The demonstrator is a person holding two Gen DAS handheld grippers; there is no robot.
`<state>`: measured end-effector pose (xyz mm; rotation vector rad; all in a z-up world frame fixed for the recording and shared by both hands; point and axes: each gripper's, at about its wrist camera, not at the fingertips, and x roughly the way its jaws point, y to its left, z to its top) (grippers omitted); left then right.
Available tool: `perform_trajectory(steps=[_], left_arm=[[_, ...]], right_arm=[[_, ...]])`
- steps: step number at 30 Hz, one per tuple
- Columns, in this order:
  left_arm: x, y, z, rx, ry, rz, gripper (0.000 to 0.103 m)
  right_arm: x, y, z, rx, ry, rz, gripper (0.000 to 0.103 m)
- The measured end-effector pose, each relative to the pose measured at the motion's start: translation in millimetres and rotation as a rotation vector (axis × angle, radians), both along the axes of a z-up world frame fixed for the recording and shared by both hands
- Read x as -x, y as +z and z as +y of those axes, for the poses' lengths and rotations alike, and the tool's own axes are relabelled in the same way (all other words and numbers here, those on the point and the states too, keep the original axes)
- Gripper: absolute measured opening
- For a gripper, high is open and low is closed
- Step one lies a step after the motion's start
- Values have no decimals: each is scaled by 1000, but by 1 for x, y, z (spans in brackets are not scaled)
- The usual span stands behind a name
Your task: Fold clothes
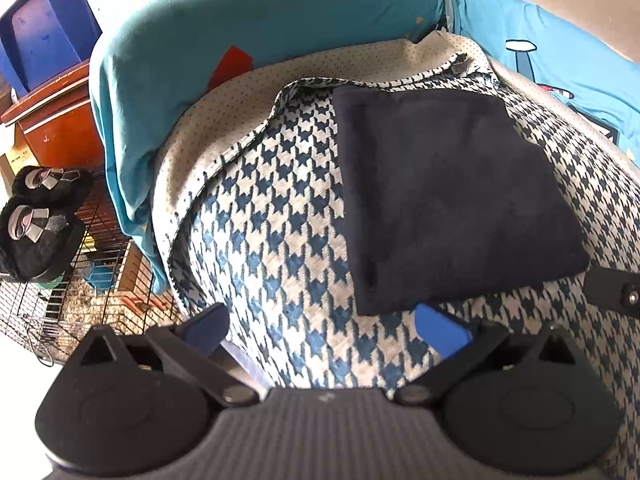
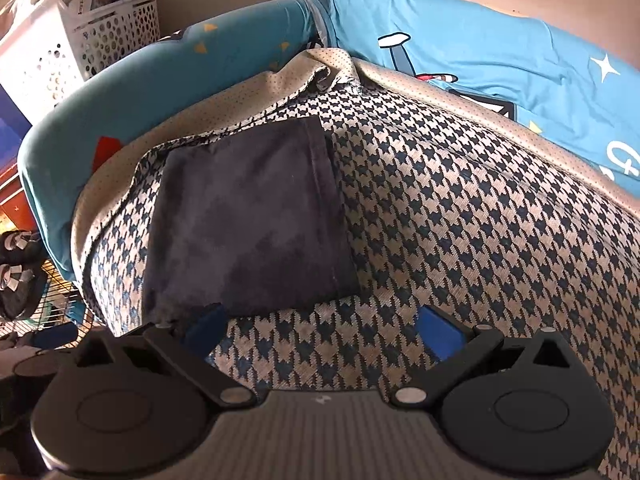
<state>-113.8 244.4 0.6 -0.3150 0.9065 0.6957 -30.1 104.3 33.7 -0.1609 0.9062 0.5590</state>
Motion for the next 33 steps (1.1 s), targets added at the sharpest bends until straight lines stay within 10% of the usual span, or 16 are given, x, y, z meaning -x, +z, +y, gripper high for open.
perform_trajectory(steps=[33], left_arm=[[-9, -1, -12, -27, -16, -3, 103]], right_arm=[[-2, -10, 0, 56, 18, -10, 103]])
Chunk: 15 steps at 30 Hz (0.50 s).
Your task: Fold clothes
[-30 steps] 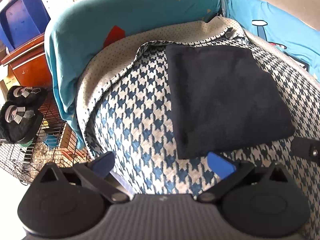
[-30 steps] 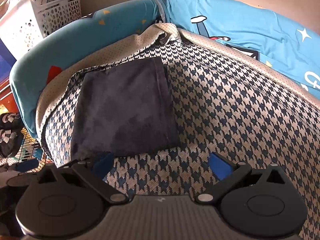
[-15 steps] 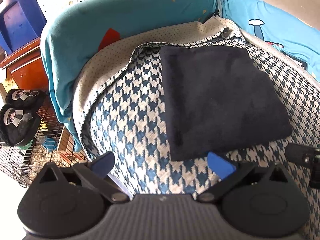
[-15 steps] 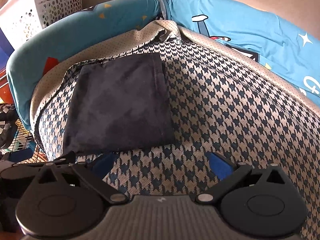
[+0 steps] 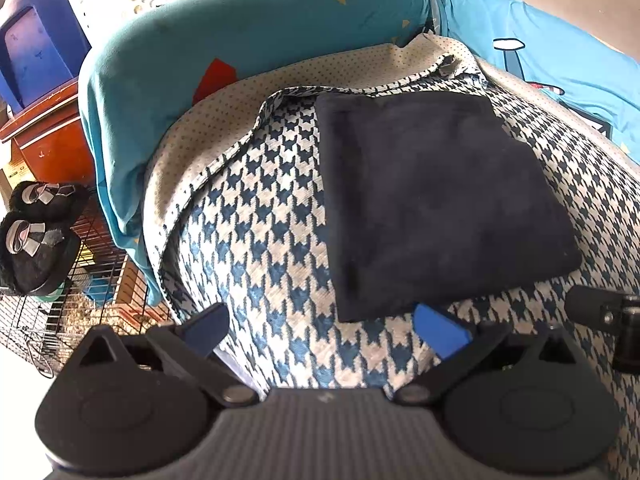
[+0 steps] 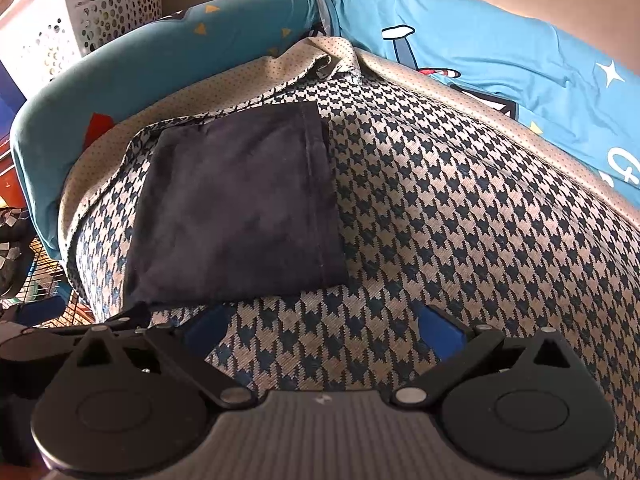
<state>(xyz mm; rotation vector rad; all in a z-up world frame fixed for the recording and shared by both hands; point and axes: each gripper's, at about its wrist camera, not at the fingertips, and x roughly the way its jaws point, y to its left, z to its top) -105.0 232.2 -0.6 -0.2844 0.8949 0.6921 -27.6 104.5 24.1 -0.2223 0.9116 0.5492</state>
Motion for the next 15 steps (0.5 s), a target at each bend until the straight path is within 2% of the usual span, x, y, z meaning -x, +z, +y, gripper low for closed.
perform_trajectory(steps=[15], left_arm=[[-1, -1, -3, -4, -10, 5, 103]], right_arm=[[-2, -1, -2, -4, -10, 5, 103]])
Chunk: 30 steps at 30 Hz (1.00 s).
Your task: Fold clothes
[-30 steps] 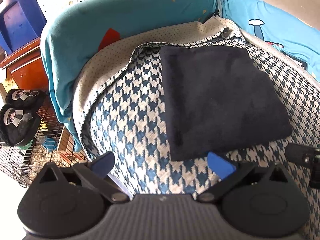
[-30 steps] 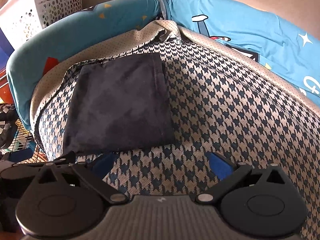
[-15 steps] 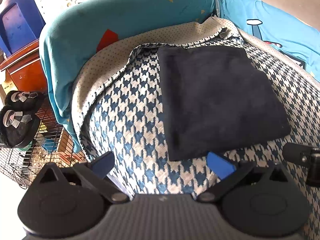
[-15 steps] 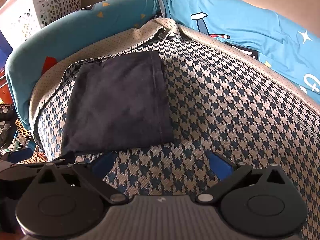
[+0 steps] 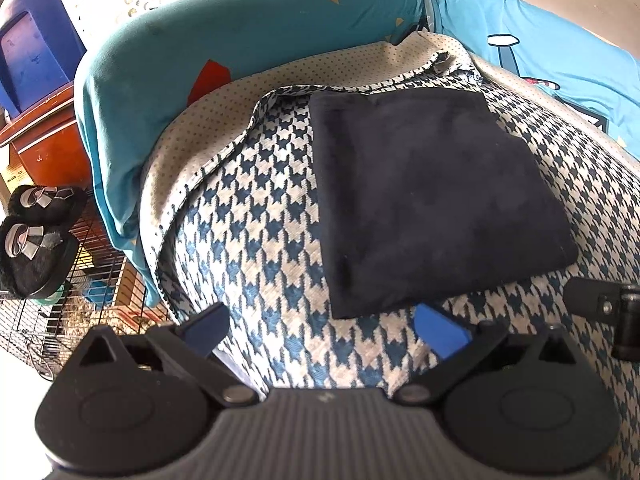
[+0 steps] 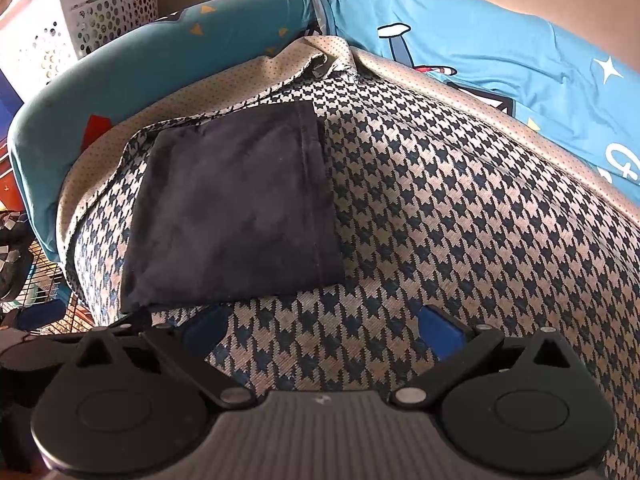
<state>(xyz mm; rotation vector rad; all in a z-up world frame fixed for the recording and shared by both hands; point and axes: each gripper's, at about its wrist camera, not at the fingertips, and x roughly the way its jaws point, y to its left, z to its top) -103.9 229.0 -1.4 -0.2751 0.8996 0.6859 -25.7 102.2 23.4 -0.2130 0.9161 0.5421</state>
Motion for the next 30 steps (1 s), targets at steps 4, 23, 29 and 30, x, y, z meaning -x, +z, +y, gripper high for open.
perform_trajectory(steps=[4, 23, 29, 30], left_arm=[[0, 0, 0, 1, 0, -1, 103], [1, 0, -2, 3, 1, -2, 103], [1, 0, -3, 4, 3, -2, 103], [1, 0, -3, 4, 4, -2, 103]], right_arm=[[0, 0, 0, 1, -1, 0, 103], [0, 0, -1, 1, -2, 0, 103], [-1, 0, -1, 0, -3, 2, 103], [-1, 0, -1, 0, -3, 2, 103]])
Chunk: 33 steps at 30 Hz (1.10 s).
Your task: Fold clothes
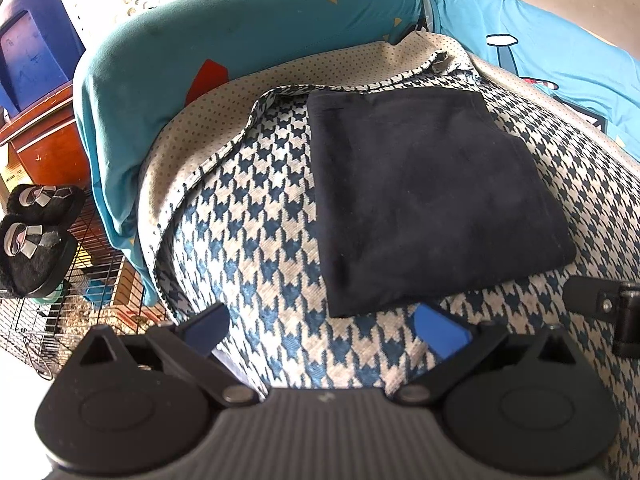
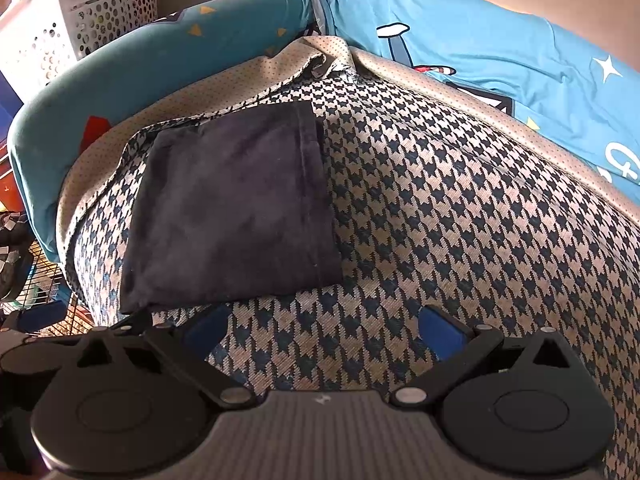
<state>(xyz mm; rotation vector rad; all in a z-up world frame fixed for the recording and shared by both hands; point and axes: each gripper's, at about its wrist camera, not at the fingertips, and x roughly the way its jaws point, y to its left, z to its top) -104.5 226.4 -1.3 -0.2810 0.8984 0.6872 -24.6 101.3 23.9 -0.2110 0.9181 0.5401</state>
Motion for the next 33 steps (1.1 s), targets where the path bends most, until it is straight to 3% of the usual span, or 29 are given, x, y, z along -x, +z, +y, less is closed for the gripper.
perform_trajectory(steps=[33], left_arm=[[0, 0, 0, 6, 11, 0, 103]], right_arm=[[0, -2, 1, 3, 1, 3, 103]])
